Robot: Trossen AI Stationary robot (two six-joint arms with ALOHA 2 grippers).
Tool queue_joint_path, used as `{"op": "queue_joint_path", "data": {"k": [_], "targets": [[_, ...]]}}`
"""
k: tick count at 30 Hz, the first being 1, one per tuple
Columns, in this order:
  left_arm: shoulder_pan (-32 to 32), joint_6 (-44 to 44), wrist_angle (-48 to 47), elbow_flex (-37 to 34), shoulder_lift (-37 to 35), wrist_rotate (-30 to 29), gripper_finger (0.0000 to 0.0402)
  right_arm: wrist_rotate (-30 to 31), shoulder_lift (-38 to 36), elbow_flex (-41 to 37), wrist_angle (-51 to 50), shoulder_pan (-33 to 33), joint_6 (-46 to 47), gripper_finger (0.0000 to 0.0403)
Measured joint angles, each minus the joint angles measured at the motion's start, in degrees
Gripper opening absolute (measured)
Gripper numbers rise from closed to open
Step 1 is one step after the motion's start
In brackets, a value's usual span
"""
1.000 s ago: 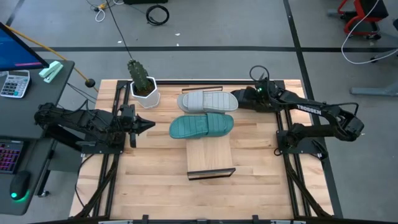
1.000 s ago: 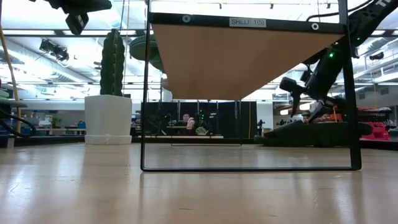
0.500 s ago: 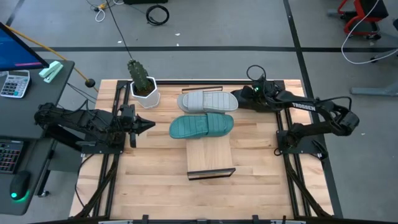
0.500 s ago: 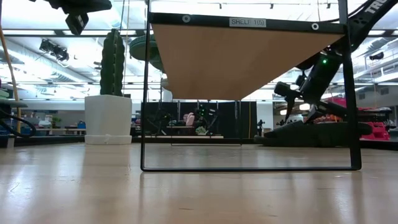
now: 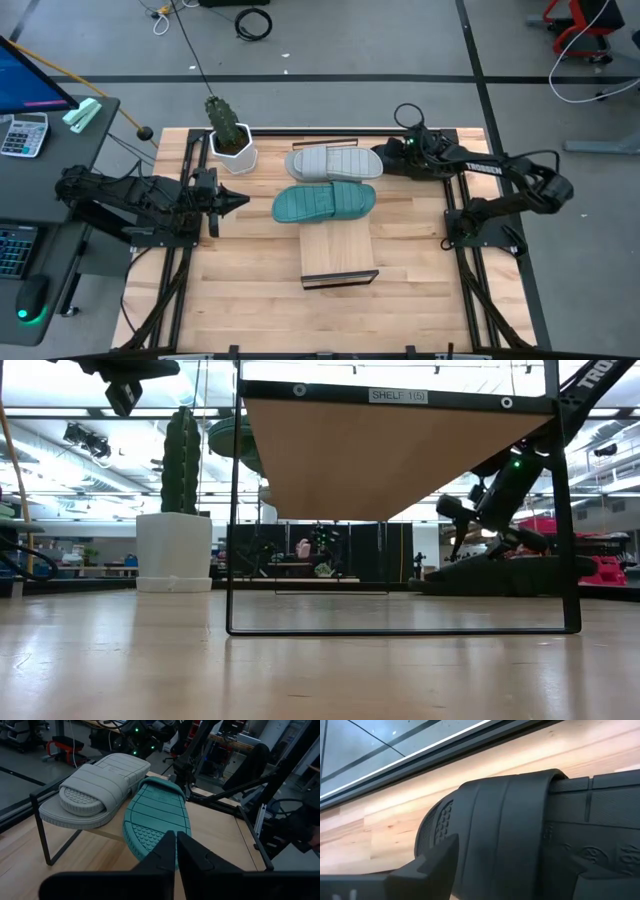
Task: Pick and place slippers onto the shelf
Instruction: Put the black pair of slippers on the shelf
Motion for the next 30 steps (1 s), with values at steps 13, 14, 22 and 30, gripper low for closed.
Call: {"op": "queue_joint_path", "data": {"k": [13, 14, 22, 30], "targets": [[0.02, 0.0, 0.0, 0.0, -0.01, 0.0, 0.0006, 0.07, 0.77, -0.14, 1.93, -0.02, 0.46, 0.0205], [0.02, -0.02, 0.0, 0.0, -0.02, 0.0, 0.0008, 0.24, 0.78, -0.17, 1.93, -0.02, 0.46, 0.0193], [0.01, -0.02, 0.0, 0.0, -0.01, 0.0, 0.0023, 1.12, 0.91, -0.22, 2.06, 0.01, -0.25, 0.0071], [0.02, -0.01, 0.0, 0.0, -0.02, 0.0, 0.0005, 1.07, 0.5, -0.22, 2.11, 0.04, -0.8, 0.0015]]}}
